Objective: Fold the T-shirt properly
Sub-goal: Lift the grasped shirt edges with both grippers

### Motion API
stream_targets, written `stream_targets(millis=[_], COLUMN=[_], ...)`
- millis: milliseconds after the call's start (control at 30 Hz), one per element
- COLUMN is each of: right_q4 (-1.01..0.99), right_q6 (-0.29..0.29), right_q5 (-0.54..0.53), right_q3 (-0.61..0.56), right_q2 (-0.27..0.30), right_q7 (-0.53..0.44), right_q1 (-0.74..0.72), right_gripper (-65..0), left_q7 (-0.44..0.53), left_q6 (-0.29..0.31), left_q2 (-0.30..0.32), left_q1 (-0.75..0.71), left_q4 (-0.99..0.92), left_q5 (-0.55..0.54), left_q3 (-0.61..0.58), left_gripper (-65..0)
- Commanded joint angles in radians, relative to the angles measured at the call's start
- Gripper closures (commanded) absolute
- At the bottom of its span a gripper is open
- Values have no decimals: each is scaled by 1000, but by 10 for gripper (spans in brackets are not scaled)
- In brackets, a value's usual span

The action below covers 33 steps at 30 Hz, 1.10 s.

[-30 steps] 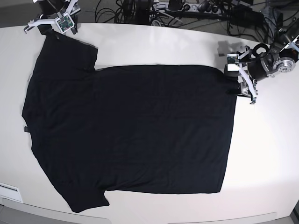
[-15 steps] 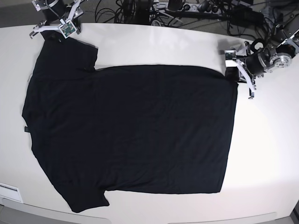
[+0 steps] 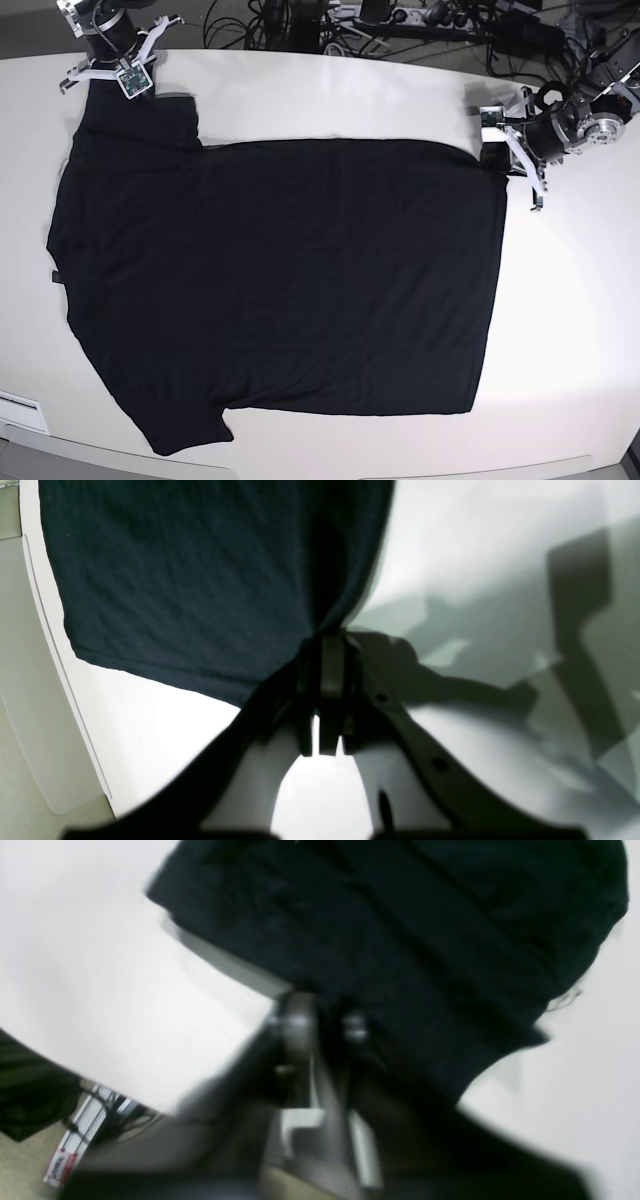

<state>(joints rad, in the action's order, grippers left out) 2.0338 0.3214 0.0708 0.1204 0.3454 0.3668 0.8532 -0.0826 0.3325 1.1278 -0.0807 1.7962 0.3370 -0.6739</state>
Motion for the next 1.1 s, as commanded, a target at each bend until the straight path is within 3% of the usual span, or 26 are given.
stream_targets(millis=[0, 133, 233, 433, 567, 833, 1067], right_q4=[5, 40, 106, 252, 305, 314, 314], right_q6=[-16, -51, -95, -94, -145, -170, -176], right_q5=[7, 12, 15, 63, 94, 95, 87], right_q3=[4, 4, 5, 5, 5, 5, 5], right_q2=[7, 7, 7, 6, 6, 6, 6], right_q7=[14, 19, 39, 64, 88, 114, 148], right_q1=[13, 16, 35, 135, 221, 344, 415], right_gripper=[0, 0, 0, 0, 0, 0, 0], left_q7=[-4, -15, -81, -110, -159, -163, -251], left_q6=[29, -17, -62, -64, -65, -87, -95], left_q2=[19, 19, 20, 40, 66, 130, 159], left_q1=[-2, -2, -3, -17, -44, -97, -173], left_q4=[4, 9, 50, 180, 242, 253, 276], left_q5=[-8, -9, -9, -9, -8, 7, 22], left_q3=[-1, -1, -1, -1, -1, -1, -1], left_gripper=[0, 0, 0, 0, 0, 0, 0])
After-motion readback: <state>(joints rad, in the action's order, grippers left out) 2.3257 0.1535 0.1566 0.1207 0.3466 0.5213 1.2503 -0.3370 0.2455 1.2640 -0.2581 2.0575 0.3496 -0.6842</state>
